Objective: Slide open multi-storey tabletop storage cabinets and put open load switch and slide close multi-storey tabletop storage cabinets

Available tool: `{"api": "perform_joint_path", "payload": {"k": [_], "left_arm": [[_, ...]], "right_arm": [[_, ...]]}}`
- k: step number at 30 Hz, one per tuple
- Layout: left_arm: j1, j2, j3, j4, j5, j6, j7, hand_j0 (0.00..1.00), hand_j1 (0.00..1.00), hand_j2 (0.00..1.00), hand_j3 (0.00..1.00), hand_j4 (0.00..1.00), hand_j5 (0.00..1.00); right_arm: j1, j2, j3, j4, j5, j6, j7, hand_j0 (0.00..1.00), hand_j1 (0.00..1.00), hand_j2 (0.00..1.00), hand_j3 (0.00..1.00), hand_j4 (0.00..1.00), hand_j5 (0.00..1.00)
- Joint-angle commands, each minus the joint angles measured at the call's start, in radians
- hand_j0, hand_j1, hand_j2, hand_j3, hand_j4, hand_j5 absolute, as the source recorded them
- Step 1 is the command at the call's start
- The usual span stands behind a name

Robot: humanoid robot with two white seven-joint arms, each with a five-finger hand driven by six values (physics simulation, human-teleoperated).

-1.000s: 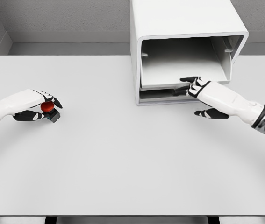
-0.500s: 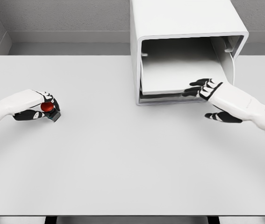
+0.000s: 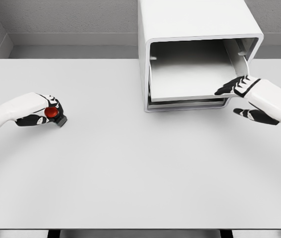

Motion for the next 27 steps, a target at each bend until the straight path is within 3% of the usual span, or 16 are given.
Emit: {"api": "perform_joint_path", "payload": {"k": [1, 5, 9, 12, 23, 27], "left_arm": [[0.000, 0.001, 0.001, -0.004, 0.008, 0.003, 0.001, 0.44, 0.44, 0.44, 0.44, 0.44, 0.44], [0.000, 0.001, 0.002, -0.056, 0.007, 0.003, 0.001, 0.44, 0.44, 0.44, 0.44, 0.44, 0.44], [-0.006, 0.001, 0.004, -0.073, 0.007, 0.003, 0.001, 0.44, 0.44, 0.44, 0.44, 0.44, 0.44], [-0.008, 0.000, 0.004, -0.076, 0.010, 0.003, 0.001, 0.44, 0.44, 0.44, 0.44, 0.44, 0.44], [-0.002, 0.000, 0.008, -0.210, 0.011, 0.003, 0.001, 0.44, 0.44, 0.44, 0.44, 0.44, 0.44], [-0.003, -0.002, 0.011, -0.211, 0.013, 0.003, 0.001, 0.44, 0.44, 0.44, 0.44, 0.44, 0.44]], "right_arm": [[0.000, -0.020, -0.003, 0.005, -0.007, 0.002, -0.001, 0.61, 0.61, 0.61, 0.61, 0.61, 0.61], [0.005, -0.029, -0.003, 0.005, -0.009, 0.002, 0.001, 0.56, 0.56, 0.56, 0.56, 0.56, 0.56], [0.017, -0.040, -0.006, 0.003, -0.010, 0.002, -0.002, 0.57, 0.57, 0.57, 0.57, 0.57, 0.57], [0.061, -0.039, -0.064, 0.000, -0.012, 0.002, -0.002, 0.58, 0.58, 0.58, 0.58, 0.58, 0.58], [0.098, -0.037, -0.066, -0.003, -0.012, 0.002, -0.010, 0.61, 0.61, 0.61, 0.61, 0.61, 0.61], [0.115, -0.039, -0.066, -0.003, -0.012, 0.002, -0.010, 0.62, 0.62, 0.62, 0.62, 0.62, 0.62]]}}
